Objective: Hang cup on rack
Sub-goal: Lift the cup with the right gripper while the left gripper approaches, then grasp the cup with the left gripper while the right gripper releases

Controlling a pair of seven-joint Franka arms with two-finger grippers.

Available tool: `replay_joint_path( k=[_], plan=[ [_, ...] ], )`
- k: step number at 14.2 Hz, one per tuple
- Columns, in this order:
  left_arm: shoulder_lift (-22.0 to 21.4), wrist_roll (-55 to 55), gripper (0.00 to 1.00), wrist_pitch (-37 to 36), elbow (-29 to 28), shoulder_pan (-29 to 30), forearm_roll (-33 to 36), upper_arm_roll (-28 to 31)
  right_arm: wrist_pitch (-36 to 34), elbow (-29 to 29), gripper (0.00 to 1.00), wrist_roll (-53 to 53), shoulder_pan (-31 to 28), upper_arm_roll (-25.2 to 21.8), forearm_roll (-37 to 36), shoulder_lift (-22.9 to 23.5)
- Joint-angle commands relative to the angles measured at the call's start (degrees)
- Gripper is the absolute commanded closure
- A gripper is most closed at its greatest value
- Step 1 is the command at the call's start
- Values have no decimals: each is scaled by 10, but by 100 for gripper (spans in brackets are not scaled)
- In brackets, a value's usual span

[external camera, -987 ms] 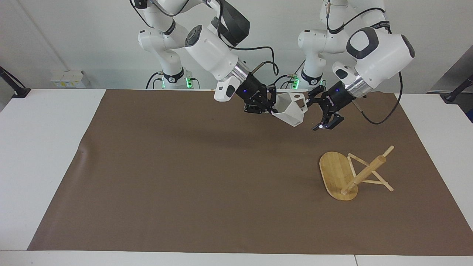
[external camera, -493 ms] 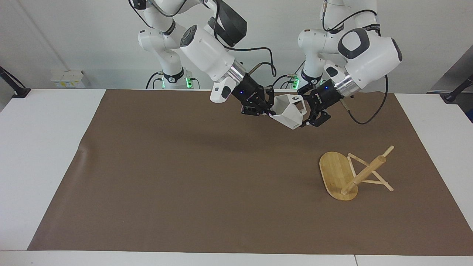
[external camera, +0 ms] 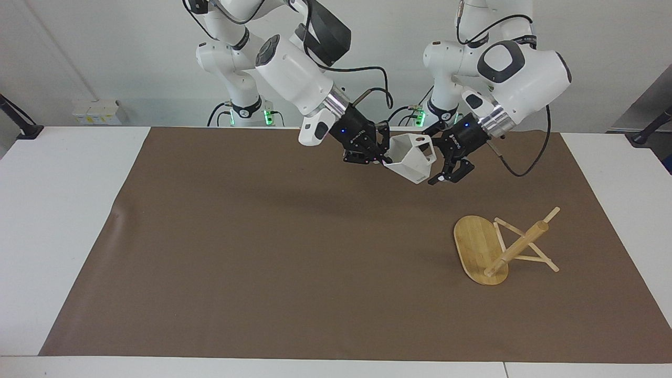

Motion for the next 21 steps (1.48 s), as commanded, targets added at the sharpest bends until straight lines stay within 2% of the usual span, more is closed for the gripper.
replay_joint_path(
  k=[1, 9, 10, 11, 12, 18, 19, 20, 21],
  plan=[
    [-16, 15, 0, 30, -23, -18, -18, 8, -4, 14, 100, 11, -6, 7, -2, 9],
    [-15, 14, 0, 43, -23, -33, -36, 8, -4, 14, 100, 12, -5, 7, -2, 9],
    [-14, 11, 40, 42, -23, -33, -37, 8, -3, 14, 100, 12, -5, 7, -2, 9],
    [-15, 9, 86, 43, -25, -33, -38, 8, -2, 15, 100, 13, -5, 7, -2, 9],
    [-19, 4, 100, 45, -32, -32, -41, 8, -1, 14, 100, 12, -4, 7, -2, 9],
    [-20, -7, 100, 50, -38, -32, -48, 9, 6, 14, 100, 13, 2, 7, -9, 9],
    [-20, -7, 100, 50, -38, -32, -48, 9, 7, 14, 92, 13, 3, 7, -10, 9],
    [-20, -8, 100, 50, -38, -32, -48, 9, 7, 14, 60, 11, 2, 6, -11, 9],
    [-19, -10, 100, 50, -38, -32, -48, 9, 10, 14, 1, 8, 3, 6, -13, 9]
  ],
)
